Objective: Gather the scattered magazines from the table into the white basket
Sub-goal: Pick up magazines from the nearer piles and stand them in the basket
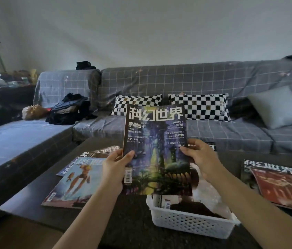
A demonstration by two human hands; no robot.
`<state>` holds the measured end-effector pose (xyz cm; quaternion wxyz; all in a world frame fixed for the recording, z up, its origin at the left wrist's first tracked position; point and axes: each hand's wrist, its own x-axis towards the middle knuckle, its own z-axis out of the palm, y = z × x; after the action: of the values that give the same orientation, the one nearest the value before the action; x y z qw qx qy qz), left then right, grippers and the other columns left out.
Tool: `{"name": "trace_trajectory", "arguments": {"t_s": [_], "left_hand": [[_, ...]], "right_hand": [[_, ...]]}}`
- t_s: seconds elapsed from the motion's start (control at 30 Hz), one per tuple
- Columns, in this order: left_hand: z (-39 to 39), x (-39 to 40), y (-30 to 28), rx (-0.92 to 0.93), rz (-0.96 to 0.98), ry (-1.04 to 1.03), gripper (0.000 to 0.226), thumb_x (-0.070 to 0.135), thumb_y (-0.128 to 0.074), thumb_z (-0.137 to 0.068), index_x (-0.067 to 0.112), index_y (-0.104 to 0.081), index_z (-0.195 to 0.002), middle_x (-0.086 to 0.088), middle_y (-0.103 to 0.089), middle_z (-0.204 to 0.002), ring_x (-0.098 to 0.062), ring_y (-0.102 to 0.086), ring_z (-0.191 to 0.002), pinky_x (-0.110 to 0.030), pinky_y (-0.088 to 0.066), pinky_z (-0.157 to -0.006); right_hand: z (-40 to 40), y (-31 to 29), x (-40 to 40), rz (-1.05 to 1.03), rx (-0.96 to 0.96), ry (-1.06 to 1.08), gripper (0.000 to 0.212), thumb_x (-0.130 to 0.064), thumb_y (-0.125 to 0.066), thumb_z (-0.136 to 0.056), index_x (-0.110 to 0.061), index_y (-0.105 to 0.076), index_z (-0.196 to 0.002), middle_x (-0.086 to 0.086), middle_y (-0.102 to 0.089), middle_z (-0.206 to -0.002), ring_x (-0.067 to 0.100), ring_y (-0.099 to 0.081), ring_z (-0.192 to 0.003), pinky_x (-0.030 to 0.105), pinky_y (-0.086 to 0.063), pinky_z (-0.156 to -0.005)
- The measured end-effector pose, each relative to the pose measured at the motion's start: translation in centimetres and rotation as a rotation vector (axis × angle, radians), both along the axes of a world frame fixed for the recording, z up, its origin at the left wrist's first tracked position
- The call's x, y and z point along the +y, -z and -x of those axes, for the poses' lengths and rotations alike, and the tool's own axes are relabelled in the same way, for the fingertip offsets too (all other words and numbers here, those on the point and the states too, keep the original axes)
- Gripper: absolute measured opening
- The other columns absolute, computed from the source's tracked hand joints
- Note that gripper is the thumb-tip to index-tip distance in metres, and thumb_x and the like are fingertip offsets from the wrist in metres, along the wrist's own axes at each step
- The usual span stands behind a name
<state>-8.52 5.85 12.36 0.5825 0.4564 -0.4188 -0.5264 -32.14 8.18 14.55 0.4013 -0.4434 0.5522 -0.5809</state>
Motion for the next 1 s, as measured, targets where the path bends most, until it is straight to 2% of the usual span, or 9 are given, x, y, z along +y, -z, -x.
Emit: {"name": "trace_trajectory", "arguments": {"t_s": [0.27, 0.37, 0.43, 0.5, 0.63, 0.73, 0.83, 0.93, 1.0], "left_hand": [[7.8, 0.9, 1.7, -0.079, -0.063, 0.113, 0.012, 0.019, -0.070, -0.087, 0.011, -0.069, -0.095, -0.012, -0.075, -0.092, -0.035, -0.070, -0.091, -0.054, -0.056, -0.084], [9.6, 0.7, 3.0, -0.148, -0.088, 0.122, 0.006, 0.018, -0.069, -0.088, 0.013, -0.070, -0.092, -0.012, -0.075, -0.091, -0.030, -0.070, -0.084, -0.050, -0.057, -0.080], [10.3, 0.5, 3.9, -0.243, -0.080, 0.121, 0.004, 0.017, -0.067, -0.088, 0.015, -0.070, -0.090, -0.010, -0.074, -0.090, -0.028, -0.070, -0.084, -0.050, -0.057, -0.081], [10.9, 0.3, 4.8, -0.356, -0.052, 0.092, 0.003, 0.017, -0.066, -0.089, 0.018, -0.069, -0.090, -0.003, -0.074, -0.085, -0.024, -0.070, -0.082, -0.048, -0.057, -0.081], [11.2, 0.3, 5.8, -0.528, -0.015, 0.057, 0.015, 0.018, -0.069, -0.087, 0.020, -0.066, -0.102, 0.006, -0.072, -0.085, -0.014, -0.067, -0.080, -0.037, -0.056, -0.076], [11.1, 0.5, 6.4, -0.663, 0.027, 0.066, 0.022, 0.018, -0.071, -0.085, 0.024, -0.062, -0.104, 0.011, -0.067, -0.088, -0.008, -0.063, -0.081, -0.026, -0.050, -0.068], [10.7, 0.5, 7.0, -0.801, 0.057, 0.075, 0.024, 0.021, -0.070, -0.085, 0.024, -0.058, -0.105, 0.005, -0.060, -0.103, -0.006, -0.058, -0.084, -0.018, -0.042, -0.063], [10.4, 0.0, 7.1, -0.897, 0.080, 0.075, 0.036, 0.025, -0.069, -0.085, 0.021, -0.050, -0.116, 0.005, -0.042, -0.114, -0.011, -0.051, -0.101, -0.021, -0.041, -0.077], [10.7, -0.9, 6.7, -0.916, 0.102, 0.084, 0.042, 0.028, -0.064, -0.089, 0.017, -0.048, -0.127, -0.001, -0.041, -0.124, -0.021, -0.045, -0.120, -0.033, -0.042, -0.096]], "right_hand": [[7.1, 1.4, 3.4, -0.027, 0.021, 0.147, 0.019, -0.006, -0.066, -0.083, -0.010, -0.065, -0.101, 0.013, -0.070, -0.097, 0.029, -0.067, -0.091, 0.044, -0.053, -0.086], [8.4, 2.6, 3.8, -0.041, 0.025, 0.203, 0.014, -0.004, -0.065, -0.083, -0.009, -0.065, -0.097, 0.009, -0.071, -0.090, 0.023, -0.068, -0.082, 0.032, -0.054, -0.072], [8.9, 3.7, 3.8, -0.058, 0.061, 0.238, 0.013, -0.005, -0.066, -0.084, -0.010, -0.065, -0.096, 0.005, -0.070, -0.085, 0.016, -0.067, -0.076, 0.022, -0.049, -0.061], [9.2, 4.8, 3.7, -0.083, 0.098, 0.256, 0.013, -0.007, -0.065, -0.084, -0.012, -0.064, -0.095, 0.001, -0.069, -0.084, 0.011, -0.065, -0.074, 0.018, -0.046, -0.058], [9.3, 6.5, 4.0, -0.147, 0.257, 0.266, 0.011, -0.015, -0.065, -0.085, -0.019, -0.062, -0.095, -0.003, -0.067, -0.088, 0.013, -0.063, -0.082, 0.027, -0.048, -0.073], [9.3, 7.6, 4.7, -0.197, 0.426, 0.274, 0.010, -0.022, -0.064, -0.087, -0.022, -0.058, -0.095, -0.007, -0.065, -0.086, 0.014, -0.062, -0.086, 0.024, -0.044, -0.070], [9.4, 8.2, 5.2, -0.218, 0.543, 0.257, 0.021, -0.024, -0.065, -0.086, -0.019, -0.057, -0.105, -0.006, -0.062, -0.093, 0.009, -0.057, -0.086, 0.019, -0.041, -0.069], [9.2, 8.3, 5.0, -0.178, 0.541, 0.272, 0.038, -0.024, -0.070, -0.082, -0.015, -0.054, -0.116, -0.002, -0.062, -0.103, 0.007, -0.058, -0.088, 0.018, -0.044, -0.070], [9.2, 8.3, 4.5, -0.177, 0.528, 0.296, 0.054, -0.027, -0.071, -0.080, -0.014, -0.048, -0.126, 0.003, -0.058, -0.116, 0.015, -0.058, -0.102, 0.030, -0.050, -0.085]]}}
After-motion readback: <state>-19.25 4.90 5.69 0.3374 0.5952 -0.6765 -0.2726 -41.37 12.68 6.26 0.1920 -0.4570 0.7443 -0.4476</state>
